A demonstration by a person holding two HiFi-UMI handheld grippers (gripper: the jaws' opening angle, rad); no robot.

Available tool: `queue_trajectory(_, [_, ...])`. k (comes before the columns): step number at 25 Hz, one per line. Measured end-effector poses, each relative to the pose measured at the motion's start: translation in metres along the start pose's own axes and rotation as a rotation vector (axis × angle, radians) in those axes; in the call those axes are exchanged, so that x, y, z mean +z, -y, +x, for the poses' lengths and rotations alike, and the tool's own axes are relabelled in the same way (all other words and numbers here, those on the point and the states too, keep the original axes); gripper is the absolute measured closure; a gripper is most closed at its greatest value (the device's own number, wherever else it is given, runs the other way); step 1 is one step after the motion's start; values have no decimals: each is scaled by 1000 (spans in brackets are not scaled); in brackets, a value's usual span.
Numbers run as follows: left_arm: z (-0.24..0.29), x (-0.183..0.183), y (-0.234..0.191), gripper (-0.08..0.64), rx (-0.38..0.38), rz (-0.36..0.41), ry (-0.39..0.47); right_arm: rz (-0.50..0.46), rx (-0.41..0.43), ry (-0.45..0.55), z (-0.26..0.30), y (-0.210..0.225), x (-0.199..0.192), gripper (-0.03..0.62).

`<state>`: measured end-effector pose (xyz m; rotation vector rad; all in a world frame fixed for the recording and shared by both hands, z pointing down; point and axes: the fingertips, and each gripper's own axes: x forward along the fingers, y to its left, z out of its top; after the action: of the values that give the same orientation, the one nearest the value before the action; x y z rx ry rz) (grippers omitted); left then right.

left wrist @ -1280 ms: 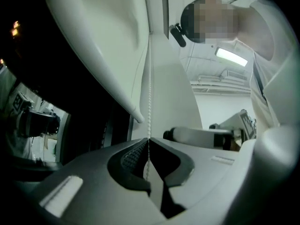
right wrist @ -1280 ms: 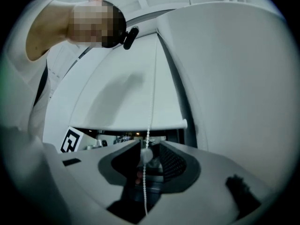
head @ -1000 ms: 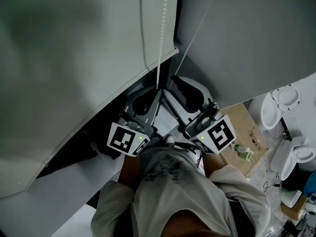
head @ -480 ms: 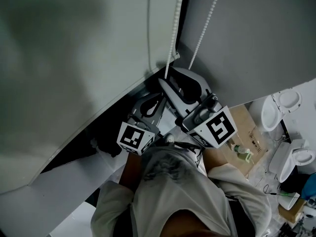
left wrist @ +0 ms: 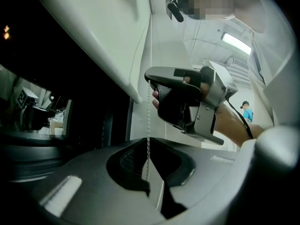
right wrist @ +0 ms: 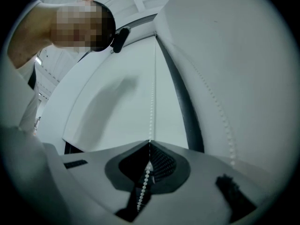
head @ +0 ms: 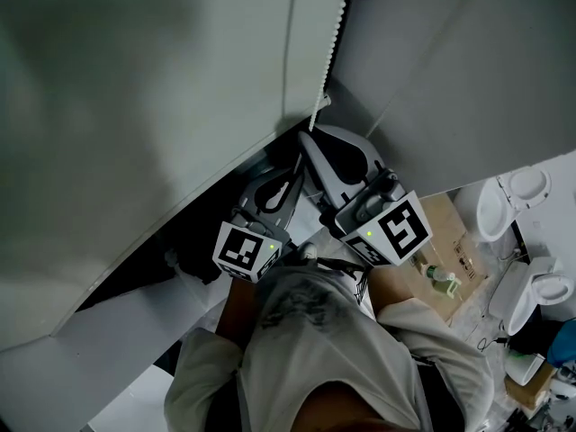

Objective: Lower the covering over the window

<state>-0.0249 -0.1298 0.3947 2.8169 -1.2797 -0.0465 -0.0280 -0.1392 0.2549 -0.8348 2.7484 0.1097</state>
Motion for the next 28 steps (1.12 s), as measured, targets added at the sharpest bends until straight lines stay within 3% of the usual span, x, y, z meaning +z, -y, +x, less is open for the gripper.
queue_trajectory(5, [-10,11,3,534,2,0,12,-15,-11,-30,-1,2,-8,574])
queue_trajectory(15, [-31,74,9,504,-22,23,89,-2,-31,-82,-3,8,-30,574])
queue_trajectory(19, [-34,83,13,439,-44,40,76,26,-37,-141,-7,11,-56,574])
queue_trajectory(24, [-34,88,11,417,-11,51,11,33,-43,-142,-7,11,-62,575])
queue_trajectory(28, [-32,98,13,417,-11,87,54,18,-44,-144,-11,8,-65,574])
